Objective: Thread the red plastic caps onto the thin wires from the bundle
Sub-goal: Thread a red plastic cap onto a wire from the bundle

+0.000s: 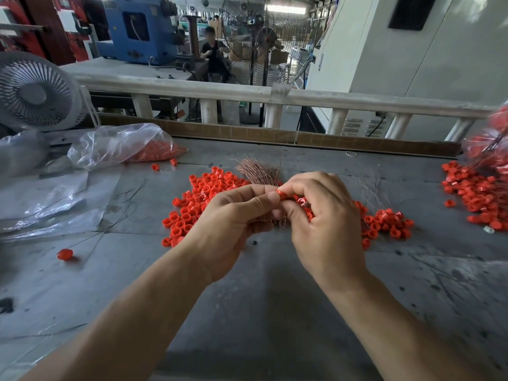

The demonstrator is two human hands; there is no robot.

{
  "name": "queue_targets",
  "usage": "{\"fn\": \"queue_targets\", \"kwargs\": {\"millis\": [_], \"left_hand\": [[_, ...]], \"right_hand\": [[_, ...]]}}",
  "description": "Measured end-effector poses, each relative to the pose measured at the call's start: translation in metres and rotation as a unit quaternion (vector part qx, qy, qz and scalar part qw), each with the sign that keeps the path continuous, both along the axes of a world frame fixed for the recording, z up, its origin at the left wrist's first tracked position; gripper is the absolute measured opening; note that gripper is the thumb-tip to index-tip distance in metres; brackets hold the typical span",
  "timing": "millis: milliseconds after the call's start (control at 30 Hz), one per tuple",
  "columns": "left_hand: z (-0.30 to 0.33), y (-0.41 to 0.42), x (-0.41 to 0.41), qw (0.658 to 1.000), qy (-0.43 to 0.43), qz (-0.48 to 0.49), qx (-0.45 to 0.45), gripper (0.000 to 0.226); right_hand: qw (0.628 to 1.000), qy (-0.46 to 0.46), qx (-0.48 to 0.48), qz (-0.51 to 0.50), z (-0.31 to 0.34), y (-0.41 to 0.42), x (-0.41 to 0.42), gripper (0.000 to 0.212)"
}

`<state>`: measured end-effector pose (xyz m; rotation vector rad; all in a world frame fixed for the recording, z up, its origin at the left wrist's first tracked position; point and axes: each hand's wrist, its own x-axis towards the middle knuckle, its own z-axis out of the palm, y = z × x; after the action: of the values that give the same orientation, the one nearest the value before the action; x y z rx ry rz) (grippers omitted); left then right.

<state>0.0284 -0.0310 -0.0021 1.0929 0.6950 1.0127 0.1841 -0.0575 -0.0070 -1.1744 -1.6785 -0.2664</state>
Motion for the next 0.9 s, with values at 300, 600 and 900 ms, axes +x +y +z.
{"fn": "queue_targets", "kwargs": {"millis": [300, 600, 900], "left_hand": [[0.0033, -0.0005, 0.0007, 1.000, -0.012, -0.003, 0.004, 0.030], [0.0028, -0.0003, -0.0006, 1.000, 0.012, -0.002, 0.027, 0.035], [-0.0046, 0.0051, 0.0028, 0.993, 0.062, 0.074, 0.063, 0.026]], "right_hand": [[0.999, -0.028, 0.040, -0.017, 0.0036, 0.0005, 0.0015, 0.004], [0.998, -0.044, 0.037, -0.005, 0.0032, 0.0023, 0.0053, 0.002], [0.996, -0.083, -0.018, -0.012, 0.0021, 0.0054, 0.0014, 0.015]]}}
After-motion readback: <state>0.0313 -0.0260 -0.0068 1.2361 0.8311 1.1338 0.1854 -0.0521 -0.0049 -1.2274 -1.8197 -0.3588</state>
